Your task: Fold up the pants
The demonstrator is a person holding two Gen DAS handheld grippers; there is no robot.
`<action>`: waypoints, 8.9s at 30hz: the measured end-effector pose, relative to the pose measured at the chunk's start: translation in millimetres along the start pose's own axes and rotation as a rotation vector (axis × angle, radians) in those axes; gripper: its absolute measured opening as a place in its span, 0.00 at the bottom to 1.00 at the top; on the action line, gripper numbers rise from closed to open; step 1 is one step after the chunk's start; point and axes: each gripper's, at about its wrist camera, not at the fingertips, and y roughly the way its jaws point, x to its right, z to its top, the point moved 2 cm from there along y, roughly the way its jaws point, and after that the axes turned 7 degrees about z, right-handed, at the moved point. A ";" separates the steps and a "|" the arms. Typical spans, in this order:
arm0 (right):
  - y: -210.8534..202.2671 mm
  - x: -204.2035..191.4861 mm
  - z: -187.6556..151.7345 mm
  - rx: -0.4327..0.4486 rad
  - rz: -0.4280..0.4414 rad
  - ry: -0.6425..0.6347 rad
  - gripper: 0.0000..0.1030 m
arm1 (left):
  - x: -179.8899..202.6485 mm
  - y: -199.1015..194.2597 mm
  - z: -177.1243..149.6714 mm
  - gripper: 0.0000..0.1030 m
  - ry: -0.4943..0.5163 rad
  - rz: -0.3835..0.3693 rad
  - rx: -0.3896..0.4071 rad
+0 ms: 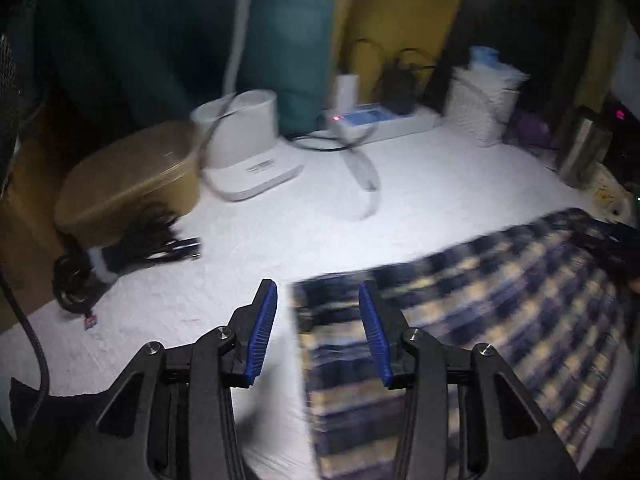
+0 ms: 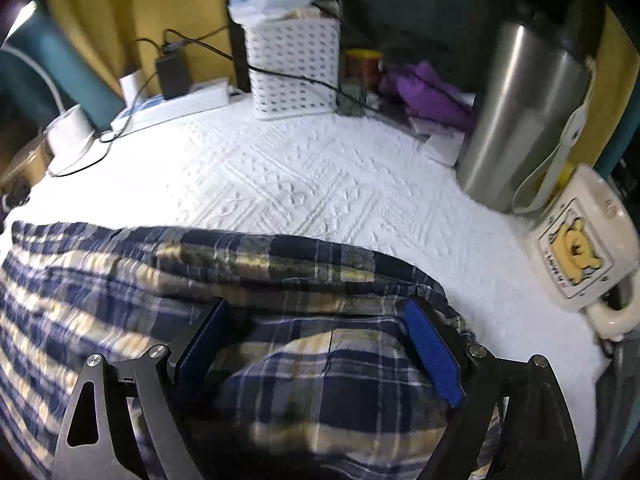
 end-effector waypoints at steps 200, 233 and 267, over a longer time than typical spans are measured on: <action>-70.4 44.5 -82.9 0.197 0.292 0.420 0.11 | -1.0 -48.3 -100.1 0.52 -0.200 0.097 -0.081; -94.3 107.7 -108.9 0.249 0.219 0.523 0.69 | 46.3 -29.6 -92.7 0.04 -0.107 0.004 -0.086; -172.9 -13.3 -48.7 0.366 0.215 0.267 0.15 | -8.0 -60.6 -82.7 0.28 -0.154 -0.036 0.044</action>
